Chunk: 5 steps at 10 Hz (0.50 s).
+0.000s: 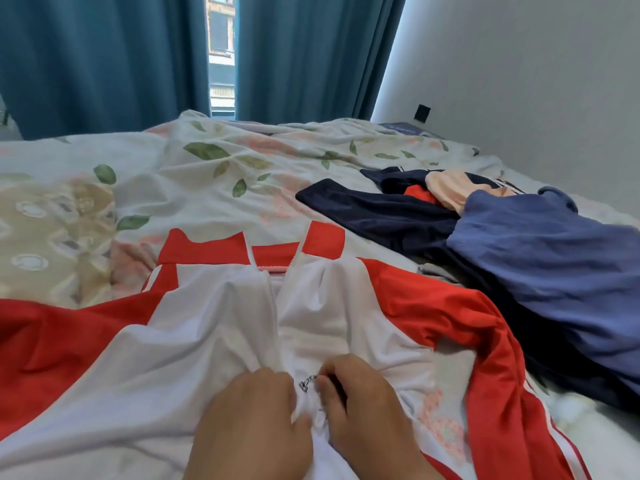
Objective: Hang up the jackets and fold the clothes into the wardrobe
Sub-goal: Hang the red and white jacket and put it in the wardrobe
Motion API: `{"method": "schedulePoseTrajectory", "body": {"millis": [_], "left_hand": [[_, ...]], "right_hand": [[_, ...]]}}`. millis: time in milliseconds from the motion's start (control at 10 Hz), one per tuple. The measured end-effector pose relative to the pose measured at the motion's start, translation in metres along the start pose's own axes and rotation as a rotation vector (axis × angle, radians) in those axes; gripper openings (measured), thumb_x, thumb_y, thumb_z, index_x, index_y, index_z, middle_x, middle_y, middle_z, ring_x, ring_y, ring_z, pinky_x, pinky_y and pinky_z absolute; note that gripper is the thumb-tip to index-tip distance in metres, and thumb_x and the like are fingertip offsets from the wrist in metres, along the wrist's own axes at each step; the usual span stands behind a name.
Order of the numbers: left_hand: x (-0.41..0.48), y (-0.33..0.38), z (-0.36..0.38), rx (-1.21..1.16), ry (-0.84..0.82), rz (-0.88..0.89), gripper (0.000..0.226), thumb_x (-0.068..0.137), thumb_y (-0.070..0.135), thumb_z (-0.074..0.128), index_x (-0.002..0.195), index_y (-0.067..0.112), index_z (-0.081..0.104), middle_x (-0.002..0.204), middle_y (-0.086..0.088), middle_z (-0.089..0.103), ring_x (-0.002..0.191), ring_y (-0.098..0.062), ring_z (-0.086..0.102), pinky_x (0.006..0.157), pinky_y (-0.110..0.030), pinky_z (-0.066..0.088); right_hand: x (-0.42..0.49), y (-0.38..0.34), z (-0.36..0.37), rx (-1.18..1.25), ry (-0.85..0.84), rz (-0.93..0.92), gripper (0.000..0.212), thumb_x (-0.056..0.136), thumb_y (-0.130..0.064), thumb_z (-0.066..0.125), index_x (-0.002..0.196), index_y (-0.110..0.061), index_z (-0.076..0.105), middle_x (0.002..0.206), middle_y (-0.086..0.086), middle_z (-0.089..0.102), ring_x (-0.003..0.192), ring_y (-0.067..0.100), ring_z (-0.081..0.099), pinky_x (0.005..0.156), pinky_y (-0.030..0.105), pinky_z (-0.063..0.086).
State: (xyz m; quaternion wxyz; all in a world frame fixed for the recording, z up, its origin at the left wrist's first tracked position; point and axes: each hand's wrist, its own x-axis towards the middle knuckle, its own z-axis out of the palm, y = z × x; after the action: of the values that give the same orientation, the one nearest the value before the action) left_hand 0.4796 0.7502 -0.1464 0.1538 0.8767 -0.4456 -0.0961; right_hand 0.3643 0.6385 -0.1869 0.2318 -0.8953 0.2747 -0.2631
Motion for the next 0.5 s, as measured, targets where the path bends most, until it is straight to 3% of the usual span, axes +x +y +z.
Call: {"method": "schedulePoseTrajectory", "body": {"millis": [100,200,300,400,500], "left_hand": [[0.003,-0.005,0.012,-0.133,-0.080,-0.004,0.032,0.073,0.052,0.048,0.069,0.020,0.042,0.077,0.005,0.053,0.079,-0.005,0.051,0.065,-0.021,0.041],[0.007,-0.020,0.000,-0.311,-0.136,0.015,0.025,0.060,0.050,0.055,0.067,0.027,0.049,0.067,0.007,0.055,0.064,-0.002,0.053,0.054,-0.016,0.035],[0.013,-0.028,-0.009,-0.566,-0.240,0.109,0.023,0.053,0.043,0.062,0.056,0.023,0.051,0.052,0.011,0.051,0.051,0.000,0.049,0.052,-0.015,0.034],[0.011,-0.033,-0.020,-0.732,-0.368,0.183,0.023,0.058,0.030,0.070,0.050,0.021,0.051,0.047,0.010,0.048,0.050,0.001,0.048,0.051,-0.011,0.032],[0.009,-0.041,-0.020,-0.733,-0.359,0.288,0.010,0.061,0.021,0.066,0.055,0.027,0.060,0.058,0.016,0.060,0.063,0.007,0.058,0.060,-0.007,0.037]], "right_hand": [[-0.001,-0.004,0.000,-0.079,0.018,-0.025,0.005,0.086,-0.025,0.060,0.081,-0.022,0.059,0.076,-0.010,0.058,0.070,0.006,0.053,0.064,0.023,0.044],[0.000,-0.010,-0.008,-0.044,-0.071,0.032,0.007,0.088,-0.035,0.053,0.087,-0.029,0.056,0.082,-0.010,0.060,0.075,0.007,0.056,0.071,0.033,0.050],[0.015,-0.016,-0.022,-0.094,-0.183,-0.011,0.021,0.084,-0.051,0.039,0.095,-0.034,0.046,0.087,-0.012,0.058,0.080,0.008,0.055,0.072,0.030,0.047],[0.044,-0.032,-0.028,-0.247,-0.186,-0.144,0.020,0.086,-0.047,0.039,0.085,-0.029,0.047,0.079,-0.009,0.055,0.070,0.010,0.050,0.063,0.033,0.044],[0.080,-0.038,-0.032,-0.299,-0.143,-0.099,0.014,0.088,-0.036,0.047,0.077,-0.031,0.041,0.074,-0.011,0.051,0.067,0.010,0.046,0.058,0.030,0.036]]}}
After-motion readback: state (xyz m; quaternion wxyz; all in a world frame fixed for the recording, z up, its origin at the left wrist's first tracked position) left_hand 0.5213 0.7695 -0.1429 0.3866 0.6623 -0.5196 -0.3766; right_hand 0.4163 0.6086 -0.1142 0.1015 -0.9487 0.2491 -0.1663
